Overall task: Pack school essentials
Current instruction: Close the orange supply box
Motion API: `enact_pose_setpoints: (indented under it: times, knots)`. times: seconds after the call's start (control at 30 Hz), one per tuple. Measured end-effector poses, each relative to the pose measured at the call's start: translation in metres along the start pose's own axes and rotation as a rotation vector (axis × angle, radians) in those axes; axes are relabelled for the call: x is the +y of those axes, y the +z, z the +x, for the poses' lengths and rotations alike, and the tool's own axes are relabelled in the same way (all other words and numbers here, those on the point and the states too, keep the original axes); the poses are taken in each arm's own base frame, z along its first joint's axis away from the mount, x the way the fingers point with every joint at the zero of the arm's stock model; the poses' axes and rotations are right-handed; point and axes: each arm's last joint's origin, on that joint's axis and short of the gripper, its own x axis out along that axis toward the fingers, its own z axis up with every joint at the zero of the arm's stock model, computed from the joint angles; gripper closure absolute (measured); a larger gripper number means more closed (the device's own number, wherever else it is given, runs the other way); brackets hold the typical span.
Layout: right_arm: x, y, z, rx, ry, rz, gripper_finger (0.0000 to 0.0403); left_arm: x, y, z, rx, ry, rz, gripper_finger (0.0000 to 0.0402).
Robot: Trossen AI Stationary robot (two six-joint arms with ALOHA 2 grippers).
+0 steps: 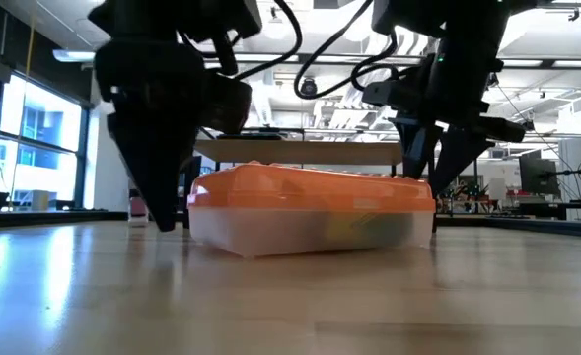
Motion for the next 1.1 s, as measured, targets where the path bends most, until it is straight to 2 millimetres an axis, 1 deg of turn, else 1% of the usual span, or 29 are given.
enact_pose_setpoints:
  times: [0.3,0.93,1.1]
  knots:
    - [0.003,-0.012,-0.004,0.038,0.02,0.038,0.0234,0.016,0.011,-0.002,-0.01,0.01,-0.028,0.0401]
    - [0.008,-0.048,-0.015,0.116,0.053,0.154,0.0234,0.049,0.031,-0.006,-0.036,0.037,-0.062,0.0401]
    - [0.009,-0.054,-0.017,0.122,0.064,0.17,0.0234,0.056,0.035,-0.007,-0.045,0.043,-0.059,0.0401]
